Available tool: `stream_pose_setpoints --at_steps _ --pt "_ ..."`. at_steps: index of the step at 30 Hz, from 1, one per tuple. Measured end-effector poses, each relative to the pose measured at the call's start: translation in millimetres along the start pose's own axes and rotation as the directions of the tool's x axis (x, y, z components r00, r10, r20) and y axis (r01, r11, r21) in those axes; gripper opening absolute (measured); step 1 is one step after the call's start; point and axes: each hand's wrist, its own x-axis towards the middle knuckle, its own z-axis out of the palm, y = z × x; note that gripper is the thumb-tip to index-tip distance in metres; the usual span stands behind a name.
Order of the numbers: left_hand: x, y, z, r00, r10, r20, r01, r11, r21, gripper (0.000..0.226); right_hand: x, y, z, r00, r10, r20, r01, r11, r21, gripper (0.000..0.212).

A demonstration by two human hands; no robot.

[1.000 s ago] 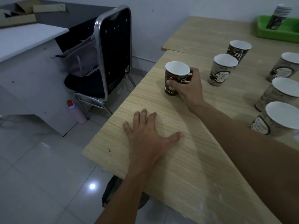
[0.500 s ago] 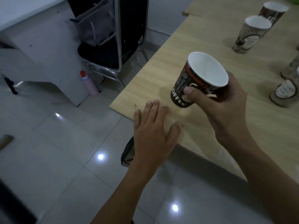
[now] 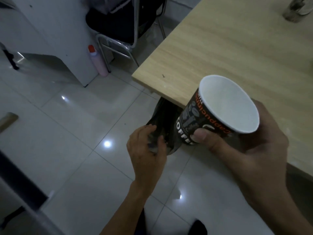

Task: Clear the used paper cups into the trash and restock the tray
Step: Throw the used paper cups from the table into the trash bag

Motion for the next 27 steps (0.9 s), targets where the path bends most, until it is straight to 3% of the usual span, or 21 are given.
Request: stream_pose_setpoints --at_steps 2,4,6,10,14,16,20,27 --pt "-1.1 -18.1 3.7 0.975 -0.22 0.027 0.221 0.975 -0.029 0.042 -19.3 -10.2 8.6 0.987 -0.141 -0.075 0.135 0.988 -0.076 0.063" --pt "5.5 -28.7 7.6 0.914 -0.399 0.078 0.4 0.917 0.006 0.044 -36.3 -21.7 20.6 0.979 -0.191 -0.077 0.183 0.978 -0.098 0.067" --pt "14.0 -44.1 15.3 0.831 -0.538 0.141 0.533 0.843 0.075 0.075 -41.2 -1.4 35.1 0.977 -0.201 -0.065 0.194 0.975 -0.108 0.067" --pt "21.6 -92.0 36.3 0.804 -0.523 0.282 0.424 0.838 0.344 0.084 -39.2 46.8 53.8 1.0 -0.007 0.005 0.007 0.987 -0.162 0.071" --pt "22.6 -137.2 53.1 0.73 -0.542 0.416 0.364 0.824 0.435 0.099 -29.3 96.9 69.6 0.973 0.228 -0.023 -0.229 0.96 -0.162 0.081" --pt "23.7 -148.0 54.5 0.701 -0.548 0.456 0.349 0.822 0.45 0.083 -21.5 112.2 76.4 0.956 0.292 -0.032 -0.293 0.94 -0.175 0.08" --pt "25.3 -157.3 53.6 0.652 -0.597 0.467 0.431 0.799 0.419 0.023 0.1 141.3 87.9 0.941 0.331 -0.076 -0.339 0.918 -0.205 0.079" --pt "14.0 -155.8 40.7 0.657 -0.624 0.423 0.53 0.781 0.329 0.018 35.6 182.3 110.6 0.887 0.441 -0.139 -0.456 0.884 -0.1 0.075"
